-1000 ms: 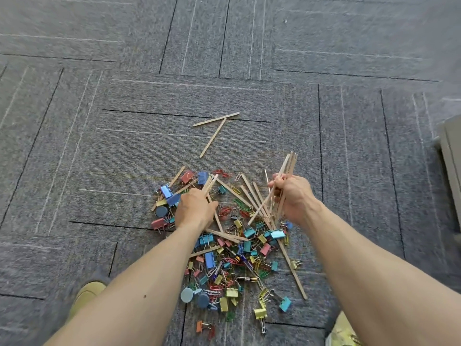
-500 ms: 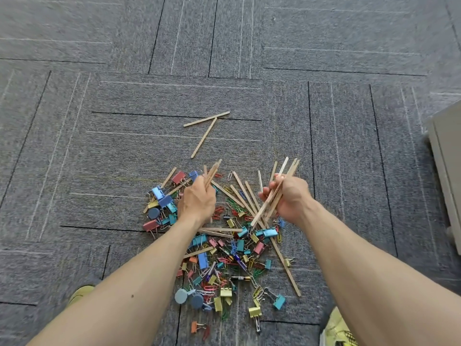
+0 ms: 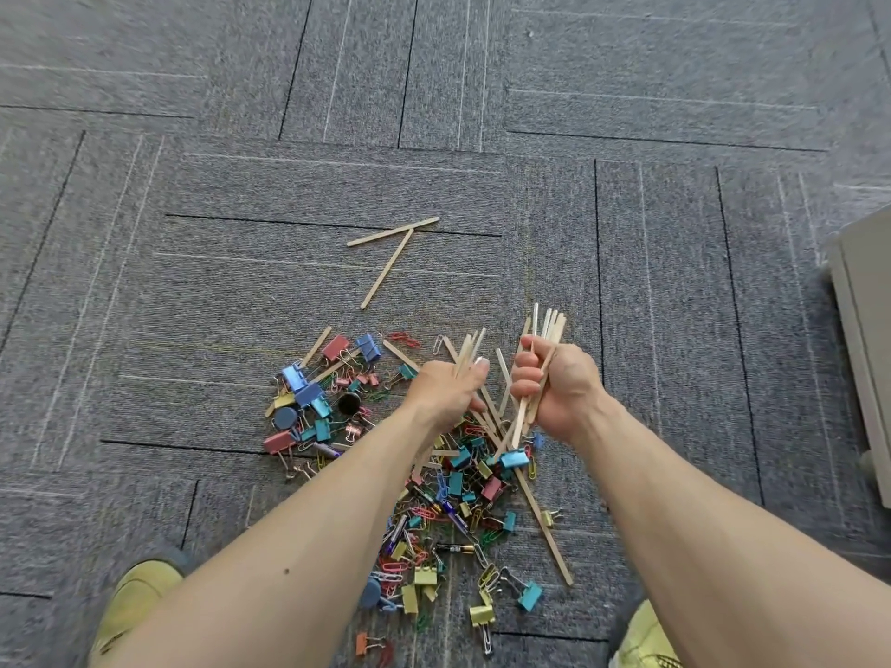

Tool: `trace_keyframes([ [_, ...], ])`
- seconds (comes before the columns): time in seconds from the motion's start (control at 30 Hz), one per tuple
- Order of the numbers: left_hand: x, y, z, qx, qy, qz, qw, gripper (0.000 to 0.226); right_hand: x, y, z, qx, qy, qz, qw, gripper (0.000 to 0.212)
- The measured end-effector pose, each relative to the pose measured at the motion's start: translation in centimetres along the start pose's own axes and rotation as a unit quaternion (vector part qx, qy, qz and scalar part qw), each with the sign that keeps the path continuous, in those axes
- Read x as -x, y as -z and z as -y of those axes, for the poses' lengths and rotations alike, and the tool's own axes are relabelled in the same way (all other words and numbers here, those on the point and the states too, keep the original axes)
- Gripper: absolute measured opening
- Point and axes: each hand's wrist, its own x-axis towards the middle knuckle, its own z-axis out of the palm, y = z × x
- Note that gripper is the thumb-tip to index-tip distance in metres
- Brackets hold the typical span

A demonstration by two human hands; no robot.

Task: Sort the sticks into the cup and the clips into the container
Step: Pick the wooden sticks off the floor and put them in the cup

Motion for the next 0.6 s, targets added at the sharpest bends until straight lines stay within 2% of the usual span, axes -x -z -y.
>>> trace_keyframes([
  [0.13,0.1,-1.0,-0.5,0.062,0.051,0.055,0.995,0.048,0.3,-0.3,0.4,0.006,-0.02,0.011,1.0,0.019],
  [0.3,0.1,-1.6,-1.0,0.122,0.058,0.08,0.988,0.033,0.0,0.0,0.3,0.026,0.004,-0.013,1.0,0.022],
  [0.5,-1.2,0.2,-1.0,0.199,0.024,0.001,0.98,0.022,-0.3,-0.5,1.2,0.047,0.069,-0.086,0.993,0.059],
  [0.57,-1.7,1.5,-0.9,0.151,-0.013,-0.027,0.988,0.022,-0.5,-0.3,1.6,0.064,0.082,-0.118,0.988,0.067],
  [0.6,-1.9,2.2,-0.8,0.086,-0.037,-0.045,0.995,0.02,-0.7,-0.1,1.7,0.086,0.085,-0.13,0.984,0.071],
])
